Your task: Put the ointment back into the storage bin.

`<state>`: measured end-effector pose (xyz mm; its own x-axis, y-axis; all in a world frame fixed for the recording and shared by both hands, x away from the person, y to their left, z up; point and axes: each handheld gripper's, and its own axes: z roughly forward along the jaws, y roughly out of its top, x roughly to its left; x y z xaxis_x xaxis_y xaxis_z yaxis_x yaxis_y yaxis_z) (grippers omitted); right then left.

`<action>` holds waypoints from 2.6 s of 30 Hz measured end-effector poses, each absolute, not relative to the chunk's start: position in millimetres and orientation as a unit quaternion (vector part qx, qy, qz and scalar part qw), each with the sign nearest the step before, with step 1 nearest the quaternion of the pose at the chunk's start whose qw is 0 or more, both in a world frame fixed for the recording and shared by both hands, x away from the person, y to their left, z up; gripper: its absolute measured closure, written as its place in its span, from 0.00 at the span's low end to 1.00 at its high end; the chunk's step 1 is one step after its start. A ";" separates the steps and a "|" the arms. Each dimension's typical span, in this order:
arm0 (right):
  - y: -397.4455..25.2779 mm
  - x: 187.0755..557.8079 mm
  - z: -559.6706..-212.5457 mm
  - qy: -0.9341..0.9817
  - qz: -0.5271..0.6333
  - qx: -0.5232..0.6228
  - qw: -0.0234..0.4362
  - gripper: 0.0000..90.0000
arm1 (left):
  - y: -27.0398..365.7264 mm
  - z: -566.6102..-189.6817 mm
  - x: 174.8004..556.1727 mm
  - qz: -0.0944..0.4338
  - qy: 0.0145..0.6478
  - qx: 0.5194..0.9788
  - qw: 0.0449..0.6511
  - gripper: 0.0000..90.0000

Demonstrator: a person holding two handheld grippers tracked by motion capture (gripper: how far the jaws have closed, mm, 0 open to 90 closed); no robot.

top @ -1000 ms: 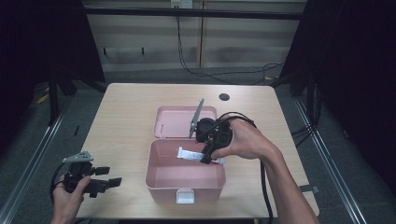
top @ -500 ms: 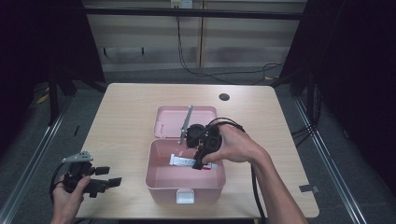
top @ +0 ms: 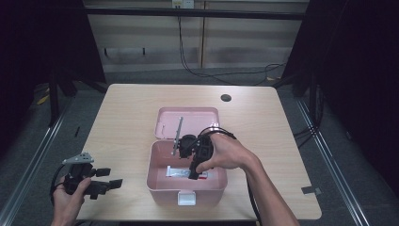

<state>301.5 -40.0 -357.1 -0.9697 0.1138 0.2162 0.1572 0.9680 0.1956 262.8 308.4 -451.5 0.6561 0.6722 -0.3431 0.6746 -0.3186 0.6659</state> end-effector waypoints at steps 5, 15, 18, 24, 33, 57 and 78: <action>-38.1 300.6 -367.6 -0.986 -0.096 -0.073 0.113 0.80 | 308.4 -451.5 262.6 0.000 0.415 0.811 0.412 0.22; -30.8 299.1 -386.1 -0.987 -0.082 -0.061 0.127 0.79 | 308.3 -451.5 262.7 -0.001 0.413 0.811 0.414 0.22; -28.1 298.5 -392.6 -0.987 -0.075 -0.061 0.130 0.80 | 308.3 -451.4 262.5 0.000 0.413 0.811 0.414 0.22; -25.5 298.5 -400.1 -0.987 -0.064 -0.056 0.134 0.79 | 308.2 -451.5 262.7 0.000 0.414 0.811 0.413 0.22; -20.0 300.9 -415.6 -0.987 -0.052 -0.055 0.141 0.79 | 308.0 -451.5 262.8 -0.002 0.413 0.812 0.413 0.22; -8.5 301.8 -435.2 -0.985 -0.050 -0.058 0.153 0.79 | 308.8 -451.0 262.8 0.002 0.417 0.810 0.413 0.22; -1.2 297.6 -452.6 -0.985 -0.025 -0.042 0.163 0.79 | 309.1 -451.0 263.1 0.002 0.418 0.810 0.412 0.22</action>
<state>297.6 -1.2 -452.6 -0.9434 0.0742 0.3233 0.0903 0.9953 0.0351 263.1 309.1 -451.0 0.6508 0.6787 -0.3404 0.6751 -0.3122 0.6684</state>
